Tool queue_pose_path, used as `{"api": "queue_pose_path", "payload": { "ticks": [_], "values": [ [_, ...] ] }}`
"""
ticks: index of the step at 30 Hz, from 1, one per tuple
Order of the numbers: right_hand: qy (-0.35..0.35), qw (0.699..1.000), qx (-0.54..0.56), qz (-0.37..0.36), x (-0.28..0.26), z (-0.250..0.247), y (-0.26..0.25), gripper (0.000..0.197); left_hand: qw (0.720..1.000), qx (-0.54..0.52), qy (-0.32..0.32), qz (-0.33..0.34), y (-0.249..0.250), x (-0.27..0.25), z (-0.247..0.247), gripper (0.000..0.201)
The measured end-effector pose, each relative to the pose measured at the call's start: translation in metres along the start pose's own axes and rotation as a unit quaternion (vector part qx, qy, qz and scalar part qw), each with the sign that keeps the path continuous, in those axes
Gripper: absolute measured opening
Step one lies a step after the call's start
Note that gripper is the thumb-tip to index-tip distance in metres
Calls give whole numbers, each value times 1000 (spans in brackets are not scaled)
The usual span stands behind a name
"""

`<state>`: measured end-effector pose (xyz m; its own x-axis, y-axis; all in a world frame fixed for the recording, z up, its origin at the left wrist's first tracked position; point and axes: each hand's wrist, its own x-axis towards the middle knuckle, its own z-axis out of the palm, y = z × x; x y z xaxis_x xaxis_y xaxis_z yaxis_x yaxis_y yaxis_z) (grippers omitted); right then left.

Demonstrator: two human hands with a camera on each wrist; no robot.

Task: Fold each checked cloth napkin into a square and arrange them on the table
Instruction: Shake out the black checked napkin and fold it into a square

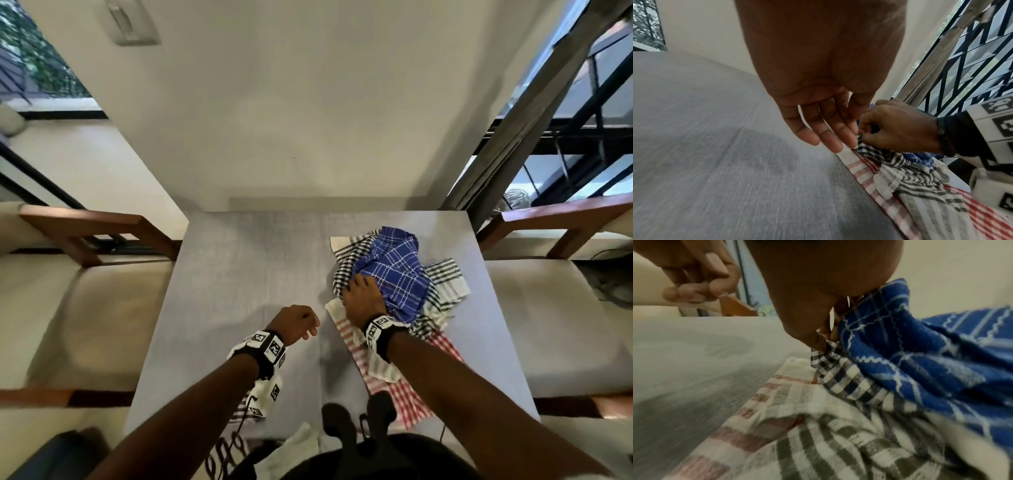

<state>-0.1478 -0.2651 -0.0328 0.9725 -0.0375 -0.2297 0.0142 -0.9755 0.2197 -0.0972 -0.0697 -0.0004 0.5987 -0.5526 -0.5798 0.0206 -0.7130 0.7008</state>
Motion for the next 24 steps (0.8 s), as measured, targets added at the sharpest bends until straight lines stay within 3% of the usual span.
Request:
{"api": "queue_pose_path", "payload": {
  "ticks": [3,5,8,10,12,14,16,18,21,24],
  "values": [
    [50,998,35,3,2,-8,11,30,1000,-6,10,0,-4,0,-2,23],
    [100,986,127,43,2,-18,20,31,1000,-2,21,7,-2,3,-3,22],
    [162,910,358,129,4,-37,37,26,995,18,83,51,10,15,-7,16],
    [192,857,453,155,5,-55,51,21,984,43,126,119,27,24,-12,52],
    [231,832,482,148,6,-75,67,18,967,83,145,193,54,34,-20,77],
    [255,839,462,130,8,-99,79,21,949,141,150,237,81,43,-27,78],
    [285,856,413,126,11,-120,89,22,931,190,181,255,107,42,-35,51],
    [307,844,422,128,11,-137,99,21,920,172,223,272,126,37,-45,26],
    [309,818,468,128,9,-154,107,16,910,84,249,321,144,22,-67,36],
    [320,821,461,110,8,-165,100,22,893,49,253,369,162,6,-92,33]
  ]
}}
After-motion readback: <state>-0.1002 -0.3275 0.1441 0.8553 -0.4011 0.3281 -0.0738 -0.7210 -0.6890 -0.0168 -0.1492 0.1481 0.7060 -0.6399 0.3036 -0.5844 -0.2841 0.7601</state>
